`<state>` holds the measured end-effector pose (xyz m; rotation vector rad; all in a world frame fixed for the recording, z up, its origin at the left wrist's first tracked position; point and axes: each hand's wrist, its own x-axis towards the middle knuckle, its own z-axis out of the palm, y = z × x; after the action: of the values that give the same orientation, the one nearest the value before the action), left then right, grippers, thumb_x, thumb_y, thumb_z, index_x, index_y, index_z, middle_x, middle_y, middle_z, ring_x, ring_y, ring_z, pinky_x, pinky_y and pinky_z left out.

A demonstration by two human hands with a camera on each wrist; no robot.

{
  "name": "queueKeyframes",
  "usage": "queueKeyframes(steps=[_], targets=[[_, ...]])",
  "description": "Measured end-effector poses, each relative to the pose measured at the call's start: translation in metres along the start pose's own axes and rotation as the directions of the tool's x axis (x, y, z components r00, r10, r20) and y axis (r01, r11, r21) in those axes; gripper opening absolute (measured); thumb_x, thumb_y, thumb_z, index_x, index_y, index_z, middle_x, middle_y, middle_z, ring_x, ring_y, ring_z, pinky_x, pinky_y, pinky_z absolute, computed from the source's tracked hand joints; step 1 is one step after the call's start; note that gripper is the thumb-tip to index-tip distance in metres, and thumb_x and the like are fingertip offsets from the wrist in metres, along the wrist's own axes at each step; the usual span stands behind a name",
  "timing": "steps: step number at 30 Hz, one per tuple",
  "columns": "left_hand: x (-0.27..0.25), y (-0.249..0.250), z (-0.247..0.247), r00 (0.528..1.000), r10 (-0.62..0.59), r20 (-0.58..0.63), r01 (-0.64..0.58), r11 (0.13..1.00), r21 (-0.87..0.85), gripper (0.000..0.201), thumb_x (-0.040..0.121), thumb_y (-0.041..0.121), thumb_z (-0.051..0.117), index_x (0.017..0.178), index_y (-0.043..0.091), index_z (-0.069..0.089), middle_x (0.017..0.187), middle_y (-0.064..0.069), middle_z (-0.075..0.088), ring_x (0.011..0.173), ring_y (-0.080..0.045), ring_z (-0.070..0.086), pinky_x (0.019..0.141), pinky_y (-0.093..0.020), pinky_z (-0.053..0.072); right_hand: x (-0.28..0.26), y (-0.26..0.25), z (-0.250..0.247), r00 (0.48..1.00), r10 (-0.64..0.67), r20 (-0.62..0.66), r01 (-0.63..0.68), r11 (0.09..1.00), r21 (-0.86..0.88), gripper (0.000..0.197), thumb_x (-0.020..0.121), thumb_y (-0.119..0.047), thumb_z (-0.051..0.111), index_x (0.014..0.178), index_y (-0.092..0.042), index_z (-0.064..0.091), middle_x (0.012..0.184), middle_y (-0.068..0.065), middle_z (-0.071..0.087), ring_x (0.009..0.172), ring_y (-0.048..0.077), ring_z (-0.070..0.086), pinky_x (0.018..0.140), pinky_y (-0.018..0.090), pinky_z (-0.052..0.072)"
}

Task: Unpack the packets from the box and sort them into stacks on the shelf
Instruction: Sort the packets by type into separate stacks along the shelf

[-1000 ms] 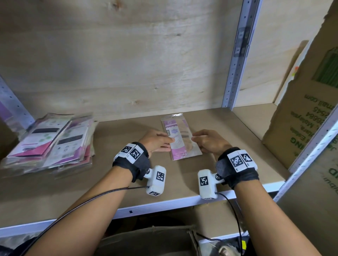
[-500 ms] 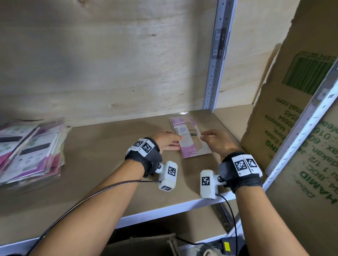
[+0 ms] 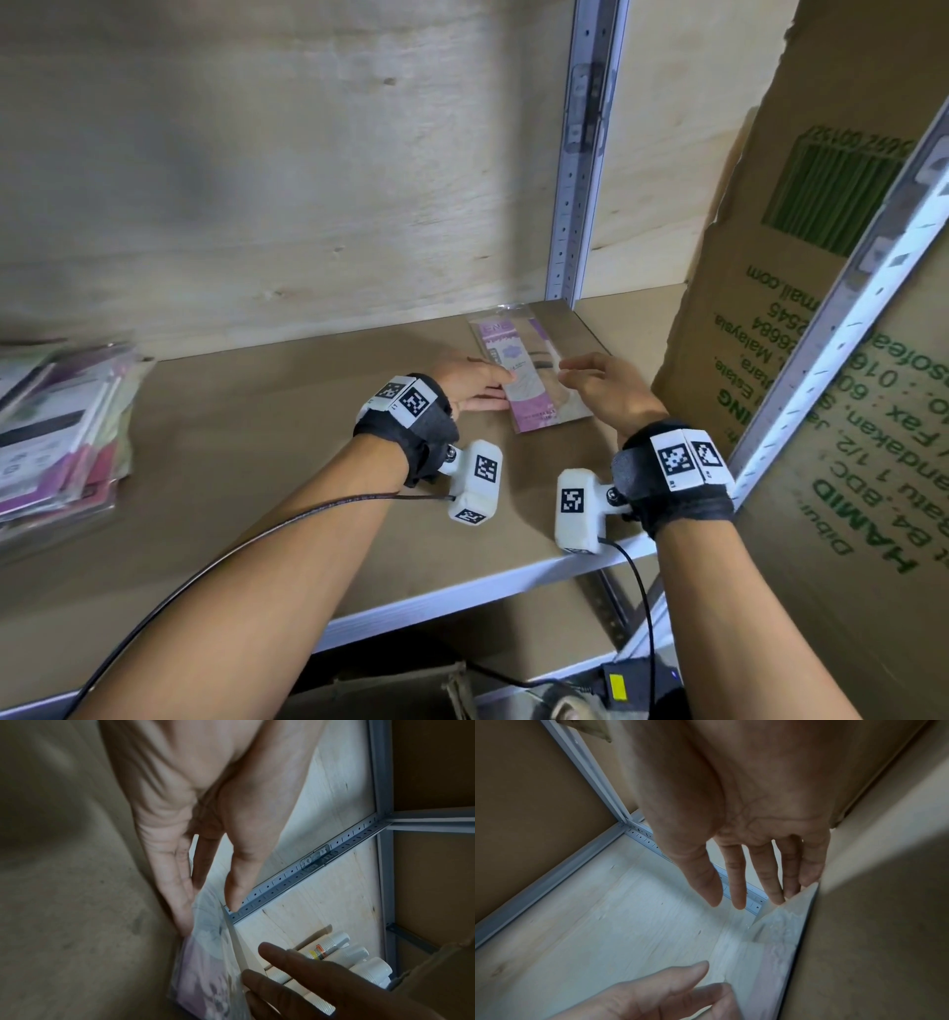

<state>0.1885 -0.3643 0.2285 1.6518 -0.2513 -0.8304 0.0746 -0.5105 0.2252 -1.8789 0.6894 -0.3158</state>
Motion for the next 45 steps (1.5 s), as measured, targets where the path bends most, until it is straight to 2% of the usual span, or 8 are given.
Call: queueKeyframes(steps=[6,13,17,23,27,33,42,45], targets=[[0.004,0.001,-0.001,1.0,0.003,-0.022,-0.002,1.0,0.011,0.036,0.092,0.003,0.066,0.127,0.0,0.057,0.12,-0.017,0.064,0.106,-0.024,0.063,0.072,-0.027,0.062,0.001,0.0,-0.005,1.0,-0.013,-0.001,0.013,1.0,0.019,0.024,0.092,-0.021,0.064,0.115,-0.017,0.066,0.118,0.006,0.064,0.107,0.019,0.056,0.09,0.031,0.041],[-0.035,0.006,-0.052,0.99,0.07,-0.122,-0.061,0.996,0.07,0.019,0.091,0.011,0.07,0.108,0.007,0.064,0.116,-0.011,0.066,0.1,-0.022,0.065,0.064,-0.027,0.063,-0.021,-0.016,0.003,0.979,-0.155,-0.13,0.14,0.983,-0.116,0.014,0.092,-0.02,0.061,0.102,-0.023,0.07,0.097,-0.008,0.068,0.094,0.012,0.062,0.081,0.025,0.044],[-0.086,0.001,-0.103,0.97,0.139,-0.197,-0.127,0.989,0.076,0.014,0.091,0.02,0.071,0.102,0.011,0.068,0.106,-0.012,0.07,0.093,-0.023,0.072,0.061,-0.022,0.06,-0.047,-0.038,0.028,0.976,-0.215,-0.036,0.216,0.976,0.032,0.012,0.091,-0.009,0.061,0.097,-0.014,0.07,0.09,0.004,0.074,0.08,0.019,0.068,0.075,0.029,0.055],[-0.172,-0.011,-0.187,0.905,0.228,-0.36,-0.207,0.973,0.096,0.022,0.092,0.022,0.069,0.105,0.005,0.069,0.098,-0.016,0.074,0.087,-0.026,0.074,0.065,-0.025,0.061,-0.086,-0.071,0.108,0.945,-0.229,0.234,0.172,0.955,0.24,0.006,0.093,0.001,0.058,0.096,-0.001,0.063,0.076,0.016,0.065,0.059,0.023,0.058,0.049,0.028,0.052],[-0.216,-0.026,-0.247,0.831,0.25,-0.497,-0.252,0.966,0.063,0.016,0.095,0.017,0.066,0.105,0.005,0.068,0.096,-0.015,0.072,0.08,-0.021,0.07,0.053,-0.017,0.057,-0.106,-0.091,0.178,0.881,-0.215,0.421,0.127,0.965,0.227,0.006,0.093,-0.001,0.06,0.099,0.0,0.061,0.072,0.015,0.062,0.057,0.024,0.056,0.048,0.027,0.048],[-0.252,-0.059,-0.327,0.706,0.209,-0.676,-0.267,0.964,0.019,0.013,0.093,0.019,0.066,0.095,0.007,0.07,0.092,-0.013,0.074,0.082,-0.023,0.07,0.064,-0.023,0.061,-0.118,-0.146,0.274,0.763,-0.208,0.612,0.136,0.977,0.163,0.009,0.095,0.001,0.054,0.101,-0.001,0.06,0.072,0.011,0.062,0.057,0.02,0.058,0.049,0.025,0.051],[-0.274,-0.075,-0.378,0.648,0.192,-0.737,-0.26,0.965,0.023,0.019,0.094,0.021,0.067,0.08,0.009,0.069,0.074,-0.009,0.073,0.059,-0.016,0.066,0.055,-0.023,0.058,-0.121,-0.196,0.39,0.778,-0.103,0.619,0.189,0.979,-0.074,0.038,0.087,-0.039,0.072,0.079,-0.007,0.052,0.067,0.01,0.054,0.052,0.024,0.056,0.059,0.043,0.061],[-0.277,-0.081,-0.383,0.638,0.205,-0.742,-0.255,0.966,0.047,0.023,0.095,0.022,0.065,0.076,0.01,0.067,0.07,-0.007,0.072,0.057,-0.016,0.065,0.061,-0.028,0.059,-0.123,-0.195,0.406,0.763,-0.144,0.63,0.272,0.956,-0.111,0.034,0.08,-0.034,0.08,0.078,-0.009,0.057,0.069,0.004,0.062,0.04,0.013,0.059,0.041,0.027,0.052]])
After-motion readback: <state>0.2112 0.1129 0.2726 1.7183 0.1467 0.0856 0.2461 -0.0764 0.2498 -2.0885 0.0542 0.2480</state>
